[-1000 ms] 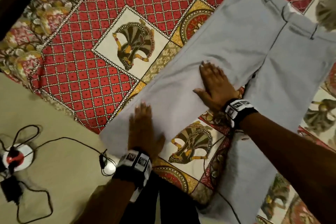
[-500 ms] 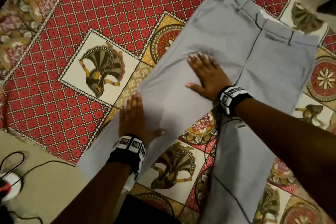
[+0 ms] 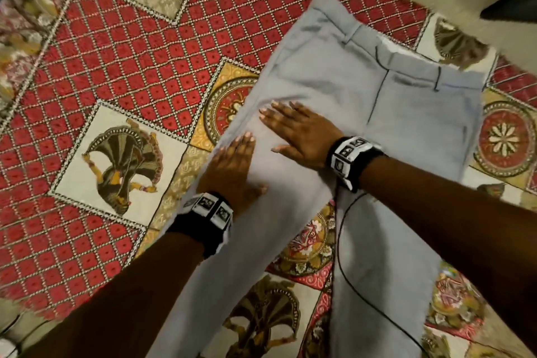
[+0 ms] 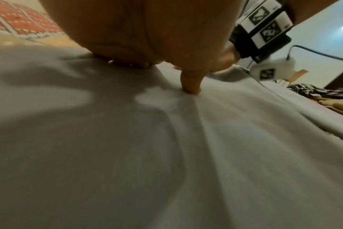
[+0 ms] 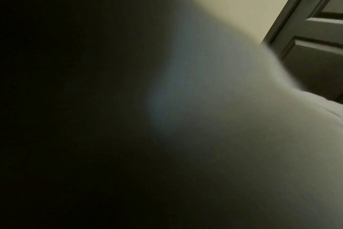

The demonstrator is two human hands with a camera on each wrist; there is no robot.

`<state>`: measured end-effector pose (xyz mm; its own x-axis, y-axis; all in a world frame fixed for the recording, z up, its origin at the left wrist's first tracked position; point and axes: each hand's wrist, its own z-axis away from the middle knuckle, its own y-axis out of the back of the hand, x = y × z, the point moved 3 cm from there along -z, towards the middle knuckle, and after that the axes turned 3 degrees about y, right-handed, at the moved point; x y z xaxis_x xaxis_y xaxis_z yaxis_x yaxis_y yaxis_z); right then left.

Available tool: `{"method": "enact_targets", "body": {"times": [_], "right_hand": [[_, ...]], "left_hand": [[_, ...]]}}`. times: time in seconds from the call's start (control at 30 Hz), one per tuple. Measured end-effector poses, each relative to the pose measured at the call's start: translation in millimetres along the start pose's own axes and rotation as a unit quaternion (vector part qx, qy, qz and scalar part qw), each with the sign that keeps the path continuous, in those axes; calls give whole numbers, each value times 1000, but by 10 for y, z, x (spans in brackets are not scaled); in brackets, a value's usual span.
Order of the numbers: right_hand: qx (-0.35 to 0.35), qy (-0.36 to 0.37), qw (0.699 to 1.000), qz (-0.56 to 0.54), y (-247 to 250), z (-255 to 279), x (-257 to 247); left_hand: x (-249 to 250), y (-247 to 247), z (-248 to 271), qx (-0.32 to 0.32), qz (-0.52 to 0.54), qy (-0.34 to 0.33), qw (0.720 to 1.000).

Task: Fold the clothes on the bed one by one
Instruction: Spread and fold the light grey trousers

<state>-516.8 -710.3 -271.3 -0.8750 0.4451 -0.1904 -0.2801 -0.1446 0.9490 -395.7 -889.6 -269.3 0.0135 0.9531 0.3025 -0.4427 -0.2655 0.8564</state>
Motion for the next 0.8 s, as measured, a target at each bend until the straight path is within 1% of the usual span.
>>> {"method": "enact_targets", "body": {"times": [0.1,0.17,0.2,0.27,0.37,0.4,0.43,0.47,0.5,0.57,0.6,0.63,0.67,0.7,0.73,0.8], "right_hand": [[-25,-10,999,20,130,-43,439],[-28,-36,999,22,221,-48,740],[-25,-63,998,11,274,-33,896],[-18,-148,989,-21,365,8,1200],[-38,-259,963,-67,527,56,1474],[-29,-283,955,-78,572,82,1472],[-11,-289,954,-85,639,131,1395],[8,-271,959,-80,673,186,1252],[18,-240,968,-70,672,272,1030],[-5,-174,982,-72,411,516,498],[-26,-151,986,-66,243,685,254],[-51,-145,986,-58,102,847,107],[-69,-160,983,-54,2,998,72],[-76,-198,975,-66,-21,1116,136],[-74,-252,961,-83,-18,1219,283],[-34,-362,925,-107,67,1444,646]], "left_hand": [[-83,-16,8,30,-11,-13,999],[-113,26,-6,45,-4,-3,999],[-137,35,-24,46,2,4,999],[-186,28,-60,38,7,9,999],[-203,23,-65,23,0,11,1000],[-179,33,-52,16,-2,15,1000],[-121,61,-27,13,-5,16,1000],[-32,79,25,14,-10,12,1000],[104,84,103,15,-12,-5,1000],[426,-37,357,1,8,-67,998],[587,-127,509,-4,18,-96,995],[708,-240,650,-9,27,-115,993],[787,-356,770,-19,34,-123,992],[825,-467,856,-34,37,-121,991],[836,-563,917,-50,26,-117,992],[813,-674,975,-68,-5,-115,991]]}}
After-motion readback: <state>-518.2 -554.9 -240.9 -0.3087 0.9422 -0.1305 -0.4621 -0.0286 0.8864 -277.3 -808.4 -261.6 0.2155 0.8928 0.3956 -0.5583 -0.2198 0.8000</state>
